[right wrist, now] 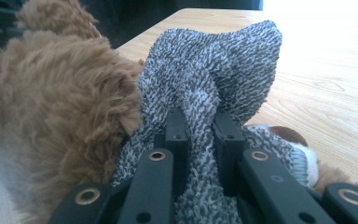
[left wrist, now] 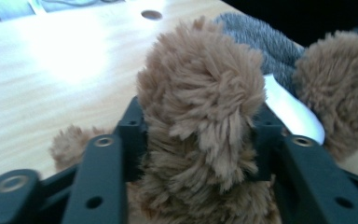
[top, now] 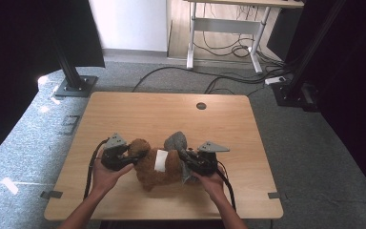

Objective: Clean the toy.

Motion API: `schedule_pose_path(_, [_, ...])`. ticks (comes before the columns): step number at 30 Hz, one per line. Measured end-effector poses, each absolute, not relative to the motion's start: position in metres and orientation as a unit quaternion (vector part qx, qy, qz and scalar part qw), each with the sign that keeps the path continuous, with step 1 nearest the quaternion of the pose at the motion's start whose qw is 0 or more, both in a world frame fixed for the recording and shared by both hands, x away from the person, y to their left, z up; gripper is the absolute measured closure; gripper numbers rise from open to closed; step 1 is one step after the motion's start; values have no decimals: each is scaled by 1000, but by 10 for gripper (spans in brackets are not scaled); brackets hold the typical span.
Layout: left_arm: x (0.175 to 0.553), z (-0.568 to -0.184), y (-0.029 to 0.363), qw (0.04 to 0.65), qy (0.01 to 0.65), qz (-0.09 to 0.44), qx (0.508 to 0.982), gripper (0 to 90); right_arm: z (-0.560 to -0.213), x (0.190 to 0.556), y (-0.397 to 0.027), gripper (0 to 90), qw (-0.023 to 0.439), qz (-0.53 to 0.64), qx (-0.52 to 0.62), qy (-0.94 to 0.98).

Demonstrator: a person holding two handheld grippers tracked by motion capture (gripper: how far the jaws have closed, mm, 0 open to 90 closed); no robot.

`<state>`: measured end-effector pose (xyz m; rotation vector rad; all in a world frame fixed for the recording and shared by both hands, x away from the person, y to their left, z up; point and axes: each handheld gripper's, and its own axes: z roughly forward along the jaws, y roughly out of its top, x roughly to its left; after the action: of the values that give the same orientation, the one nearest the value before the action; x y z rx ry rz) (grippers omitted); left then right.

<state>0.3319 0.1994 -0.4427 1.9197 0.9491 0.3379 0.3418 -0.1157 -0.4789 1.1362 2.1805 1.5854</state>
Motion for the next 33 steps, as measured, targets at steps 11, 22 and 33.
schedule_pose_path(11, [312, -468, 213, 467, 377, 77, 796, 607, -485, 323, -121, 799, 71, 552, 376, 741])
schedule_pose_path(22, [294, -500, 214, 458, 376, 27, 805, 576, -505, 294, -127, 809, 24, 560, 356, 748])
schedule_pose_path(33, [302, -510, 203, 450, 381, 54, 806, 577, -514, 293, -124, 813, 56, 561, 350, 748])
